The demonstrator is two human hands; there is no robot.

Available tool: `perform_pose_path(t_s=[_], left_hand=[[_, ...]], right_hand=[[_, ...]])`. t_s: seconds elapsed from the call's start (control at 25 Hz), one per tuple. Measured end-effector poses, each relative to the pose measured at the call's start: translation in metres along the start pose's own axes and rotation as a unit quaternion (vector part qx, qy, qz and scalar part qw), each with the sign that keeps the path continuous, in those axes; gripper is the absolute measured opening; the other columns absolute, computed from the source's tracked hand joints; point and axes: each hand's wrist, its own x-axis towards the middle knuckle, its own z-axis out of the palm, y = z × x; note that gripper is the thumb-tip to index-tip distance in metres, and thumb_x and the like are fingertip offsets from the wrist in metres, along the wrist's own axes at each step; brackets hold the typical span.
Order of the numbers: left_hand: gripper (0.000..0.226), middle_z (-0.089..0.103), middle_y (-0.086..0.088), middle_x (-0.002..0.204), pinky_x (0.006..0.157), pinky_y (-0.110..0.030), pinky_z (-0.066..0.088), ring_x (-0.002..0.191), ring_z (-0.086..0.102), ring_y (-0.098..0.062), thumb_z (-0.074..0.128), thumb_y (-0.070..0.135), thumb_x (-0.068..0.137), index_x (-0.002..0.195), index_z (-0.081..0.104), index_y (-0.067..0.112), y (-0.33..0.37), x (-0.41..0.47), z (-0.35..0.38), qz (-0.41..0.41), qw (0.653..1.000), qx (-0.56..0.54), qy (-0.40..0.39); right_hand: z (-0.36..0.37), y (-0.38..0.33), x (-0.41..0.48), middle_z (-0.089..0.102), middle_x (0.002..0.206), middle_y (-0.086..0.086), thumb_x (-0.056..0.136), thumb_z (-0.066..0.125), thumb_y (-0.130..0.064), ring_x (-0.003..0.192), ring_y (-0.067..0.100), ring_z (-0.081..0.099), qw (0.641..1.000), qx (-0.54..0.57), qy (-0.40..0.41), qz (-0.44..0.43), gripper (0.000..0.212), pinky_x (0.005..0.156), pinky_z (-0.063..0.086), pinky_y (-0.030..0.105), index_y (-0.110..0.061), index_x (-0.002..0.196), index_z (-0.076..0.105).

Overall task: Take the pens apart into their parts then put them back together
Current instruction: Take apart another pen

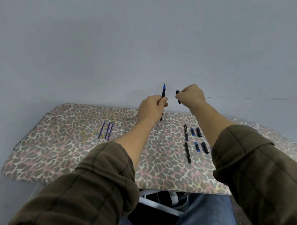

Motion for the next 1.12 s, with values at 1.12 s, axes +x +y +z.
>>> perform_pose_path(t_s=[1.12], left_hand=[[0.032,0.076,0.016,0.090,0.075,-0.036,0.059,0.079,0.072,-0.008,0.053,0.043,0.104,0.093,0.077,0.024,-0.061,0.025,0.022,-0.054,0.998,-0.002,-0.012]], right_hand=[[0.098,0.058,0.019,0.053,0.064,0.001,0.079,0.083,-0.018,0.050,0.017,0.049,0.959,-0.225,-0.147,0.086,0.031,0.041,0.034,0.026,-0.012,0.069,0.054]])
